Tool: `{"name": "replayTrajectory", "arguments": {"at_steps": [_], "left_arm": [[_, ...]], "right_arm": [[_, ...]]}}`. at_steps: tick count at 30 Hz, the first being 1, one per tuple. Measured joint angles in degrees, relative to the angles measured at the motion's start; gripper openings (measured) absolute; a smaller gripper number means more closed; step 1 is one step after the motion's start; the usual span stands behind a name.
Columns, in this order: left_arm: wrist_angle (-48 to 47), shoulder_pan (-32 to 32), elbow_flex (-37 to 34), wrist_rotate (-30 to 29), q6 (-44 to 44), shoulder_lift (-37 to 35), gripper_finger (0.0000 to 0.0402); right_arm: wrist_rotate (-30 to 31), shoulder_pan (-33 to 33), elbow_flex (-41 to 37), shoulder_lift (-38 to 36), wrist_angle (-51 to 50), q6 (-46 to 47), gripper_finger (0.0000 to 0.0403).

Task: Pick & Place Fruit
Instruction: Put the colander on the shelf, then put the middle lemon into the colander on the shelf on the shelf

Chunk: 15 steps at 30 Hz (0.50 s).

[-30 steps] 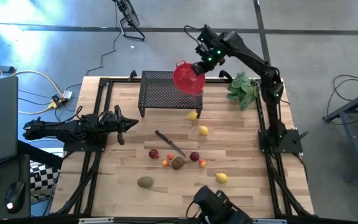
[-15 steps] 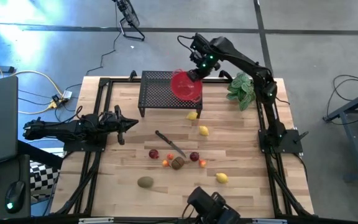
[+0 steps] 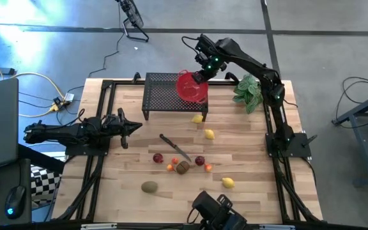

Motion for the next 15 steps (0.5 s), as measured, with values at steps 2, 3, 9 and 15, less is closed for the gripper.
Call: {"name": "replayTrajectory", "arguments": {"at_steps": [2, 3, 9, 15], "left_arm": [[0.0, 0.0, 0.0, 0.0, 0.0, 0.0, 0.0000], [0.0, 0.0, 0.0, 0.0, 0.0, 0.0, 0.0000], [0.0, 0.0, 0.0, 0.0, 0.0, 0.0, 0.0000], [0.0, 0.0, 0.0, 0.0, 0.0, 0.0, 0.0000]], "right_arm": [[0.4, 0.0, 0.0, 0.0, 1.0, 0.0, 0.0041], [0.8, 0.0, 0.0, 0.0, 1.4, 0.0, 0.0048], [1.6, 0.0, 0.0, 0.0, 2.9, -0.2, 0.0101], [1.5, -0.4, 0.5, -1.8, 4.4, -0.4, 0.0138]]}}
